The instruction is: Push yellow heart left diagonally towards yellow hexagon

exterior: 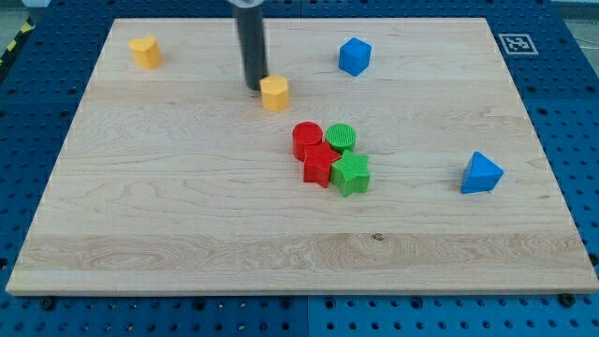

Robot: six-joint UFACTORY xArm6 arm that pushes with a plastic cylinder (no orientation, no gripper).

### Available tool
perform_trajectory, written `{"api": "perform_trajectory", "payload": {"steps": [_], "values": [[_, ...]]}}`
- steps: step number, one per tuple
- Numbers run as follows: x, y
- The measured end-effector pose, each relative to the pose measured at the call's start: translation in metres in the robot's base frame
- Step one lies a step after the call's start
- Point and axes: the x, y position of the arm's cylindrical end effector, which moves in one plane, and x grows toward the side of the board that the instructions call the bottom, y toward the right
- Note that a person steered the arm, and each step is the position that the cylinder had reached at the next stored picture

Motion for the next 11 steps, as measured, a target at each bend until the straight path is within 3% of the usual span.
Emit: {"api": "perform_trajectory", "payload": {"steps": [2,4,6,7,8,9,10,11], "values": [[0.001,-0.005],[0.001,-0.134],[-0.038,-0.253],[-0.073,-0.252],[-0.071,-0.195],[-0.027,-0.106],[-0.021,-0.053],[-0.023,-0.092]]}}
